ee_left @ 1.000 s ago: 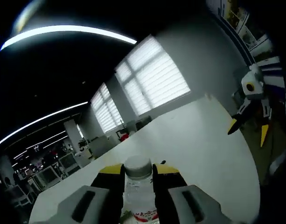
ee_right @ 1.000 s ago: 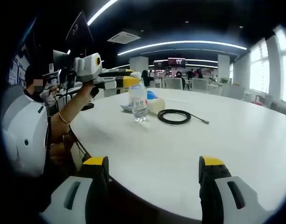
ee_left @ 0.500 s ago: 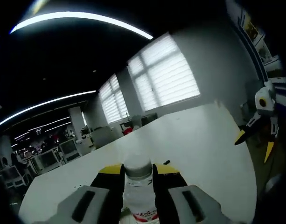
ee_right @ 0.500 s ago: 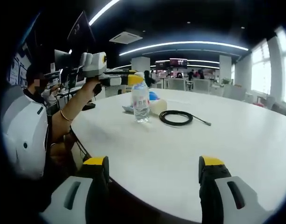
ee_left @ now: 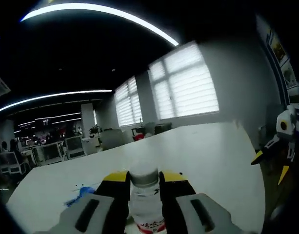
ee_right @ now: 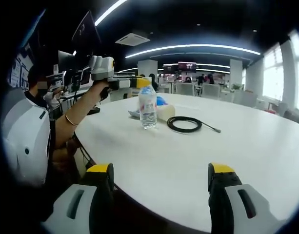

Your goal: Arrange the tabletop items into an orderly group along one side of the table until the central work area is clear of visible clutter.

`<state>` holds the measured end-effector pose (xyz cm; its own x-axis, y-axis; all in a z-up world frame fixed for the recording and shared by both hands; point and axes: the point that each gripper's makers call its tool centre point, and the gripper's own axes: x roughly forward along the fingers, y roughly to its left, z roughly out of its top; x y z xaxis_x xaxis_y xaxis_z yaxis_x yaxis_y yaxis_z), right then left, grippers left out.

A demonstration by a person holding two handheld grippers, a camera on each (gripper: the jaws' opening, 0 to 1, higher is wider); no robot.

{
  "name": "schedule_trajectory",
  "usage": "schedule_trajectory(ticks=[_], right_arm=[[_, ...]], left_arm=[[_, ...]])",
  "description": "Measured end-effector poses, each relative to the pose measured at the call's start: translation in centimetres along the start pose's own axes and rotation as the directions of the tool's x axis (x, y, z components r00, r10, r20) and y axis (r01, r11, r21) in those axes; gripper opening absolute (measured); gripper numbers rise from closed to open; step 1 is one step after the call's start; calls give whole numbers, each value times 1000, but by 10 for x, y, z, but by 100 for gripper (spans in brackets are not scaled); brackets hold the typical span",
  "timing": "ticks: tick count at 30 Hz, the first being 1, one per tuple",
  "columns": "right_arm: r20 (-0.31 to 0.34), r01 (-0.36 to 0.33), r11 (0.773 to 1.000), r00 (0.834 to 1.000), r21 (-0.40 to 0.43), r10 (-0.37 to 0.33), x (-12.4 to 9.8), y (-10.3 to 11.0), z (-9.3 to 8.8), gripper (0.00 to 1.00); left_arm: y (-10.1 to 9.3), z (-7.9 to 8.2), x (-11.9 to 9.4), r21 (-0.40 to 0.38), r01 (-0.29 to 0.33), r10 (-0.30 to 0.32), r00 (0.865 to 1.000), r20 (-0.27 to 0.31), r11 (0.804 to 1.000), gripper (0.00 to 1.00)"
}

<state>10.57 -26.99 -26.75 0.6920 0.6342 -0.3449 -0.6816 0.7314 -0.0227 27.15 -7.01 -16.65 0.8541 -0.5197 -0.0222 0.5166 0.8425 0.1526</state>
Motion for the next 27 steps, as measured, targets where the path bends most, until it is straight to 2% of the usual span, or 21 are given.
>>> schedule_trajectory(ticks=[6,11,18,27], right_arm=[[2,-7,1000,1000,-5,7,1,3,2,76],[-5,-4,1000,1000,-2,4,2,3,-1,76],[-9,2,1000,1000,4,-2,1,0,-2,76],[-5,-10,1000,1000,4,10,1,2,-2,76]], left_arm=[[3,0,1,-46,14,-13,1000,23,999,21],[4,-1,3,-63,18,-17,1000,17,998,21],[5,-1,4,-62,20,-19,1000,15,998,22],[4,-1,3,-35,-23,24,999,22,999,22]])
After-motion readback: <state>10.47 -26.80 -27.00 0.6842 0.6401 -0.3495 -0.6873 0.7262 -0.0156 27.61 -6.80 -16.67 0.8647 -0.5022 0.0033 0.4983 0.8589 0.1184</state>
